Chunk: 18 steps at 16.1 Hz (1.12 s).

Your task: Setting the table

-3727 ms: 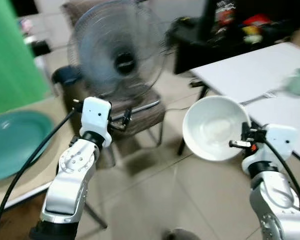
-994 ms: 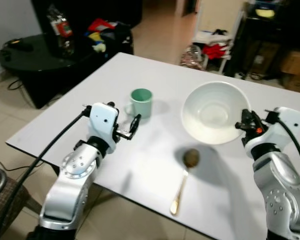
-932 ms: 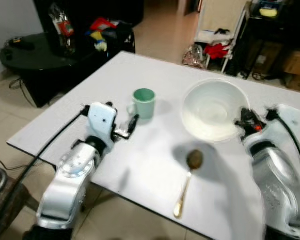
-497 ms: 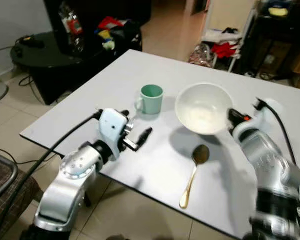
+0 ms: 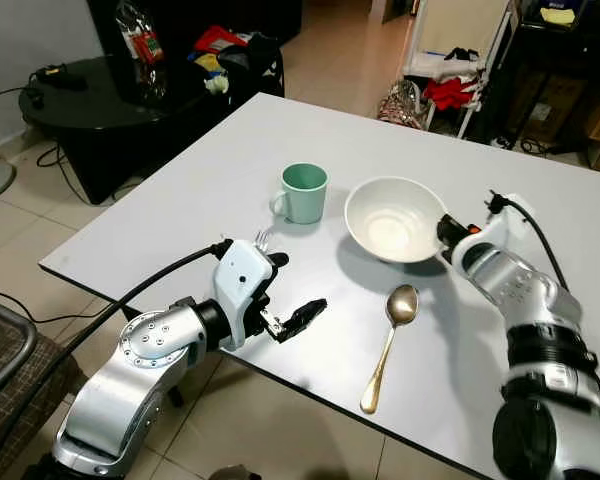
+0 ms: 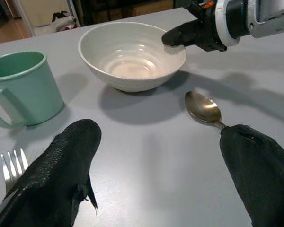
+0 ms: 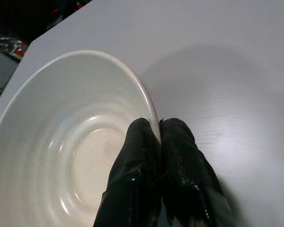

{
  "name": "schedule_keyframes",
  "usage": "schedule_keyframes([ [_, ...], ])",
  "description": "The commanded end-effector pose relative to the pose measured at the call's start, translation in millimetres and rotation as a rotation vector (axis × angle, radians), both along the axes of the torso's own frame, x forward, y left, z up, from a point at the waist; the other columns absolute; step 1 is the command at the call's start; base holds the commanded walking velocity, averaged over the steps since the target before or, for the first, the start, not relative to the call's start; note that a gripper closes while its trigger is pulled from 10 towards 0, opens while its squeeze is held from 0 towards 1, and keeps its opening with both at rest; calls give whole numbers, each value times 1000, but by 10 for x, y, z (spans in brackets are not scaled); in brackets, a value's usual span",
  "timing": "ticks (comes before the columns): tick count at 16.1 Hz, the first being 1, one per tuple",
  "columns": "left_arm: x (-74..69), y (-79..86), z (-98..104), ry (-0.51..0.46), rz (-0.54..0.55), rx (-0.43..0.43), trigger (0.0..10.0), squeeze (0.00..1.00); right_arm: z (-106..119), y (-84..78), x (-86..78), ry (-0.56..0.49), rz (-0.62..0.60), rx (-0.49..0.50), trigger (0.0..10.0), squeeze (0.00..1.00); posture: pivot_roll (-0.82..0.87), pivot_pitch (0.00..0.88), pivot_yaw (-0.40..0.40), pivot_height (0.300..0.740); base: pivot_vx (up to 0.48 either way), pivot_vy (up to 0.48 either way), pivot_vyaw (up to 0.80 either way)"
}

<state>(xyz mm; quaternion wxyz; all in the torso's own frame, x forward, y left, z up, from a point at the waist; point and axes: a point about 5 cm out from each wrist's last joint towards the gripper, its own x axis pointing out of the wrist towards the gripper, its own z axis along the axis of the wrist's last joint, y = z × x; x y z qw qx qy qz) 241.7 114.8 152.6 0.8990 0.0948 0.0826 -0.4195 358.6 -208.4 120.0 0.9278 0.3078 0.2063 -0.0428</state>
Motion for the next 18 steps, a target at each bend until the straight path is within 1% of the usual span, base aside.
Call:
schedule_keyframes([
  [1, -12, -5, 32, -8, -6, 3, 10000, 0, 75, 6, 59, -32, 5, 2, 10000, 0, 79, 0, -18, 740, 0, 0, 0],
  [2, -10, 5, 35, -6, 2, 8, 10000, 0, 60, 28, 101, -21, 8, 12, 10000, 0, 82, 0, -15, 740, 0, 0, 0],
  [5, 3, 15, 44, -9, 9, 17, 10000, 0, 12, 62, 147, 10, 10, 15, 10000, 0, 92, 0, -27, 740, 0, 0, 0],
  [6, 13, 21, 51, -15, 17, 17, 10000, 0, 0, 67, 150, 23, 14, 3, 10000, 918, 92, 0, -28, 740, 0, 0, 0],
  [7, 12, 34, 52, -17, 24, 17, 10000, 0, 13, 79, 157, 19, 18, 2, 10000, 1000, 92, 0, -28, 740, 0, 0, 0],
  [9, -8, 48, 41, -12, 20, 24, 10000, 0, 44, 81, 173, 8, 17, 13, 10000, 1000, 89, 0, -16, 740, 0, 0, 0],
  [11, 3, 40, 50, -13, 20, 24, 10000, 0, 103, 73, 183, -11, 27, 29, 10000, 1000, 86, 0, -9, 740, 0, 0, 0],
  [13, 22, 36, 55, -18, 22, 24, 10000, 0, 209, 57, 186, -41, 29, 56, 10000, 1000, 84, 0, -8, 740, 0, 0, 0],
  [15, 45, 26, 55, -20, 13, 25, 10000, 0, 368, 66, 154, -83, 55, 70, 10000, 1000, 65, 0, 7, 740, 0, 0, 0],
  [16, 57, 24, 59, -23, 13, 25, 10000, 0, 410, 73, 135, -93, 69, 64, 10000, 1000, 64, 0, 7, 740, 0, 0, 0],
  [18, 84, 37, 81, -31, 23, 18, 10000, 0, 559, 75, 23, -133, 102, 2, 10000, 1000, 62, 0, 6, 740, 0, 0, 0],
])
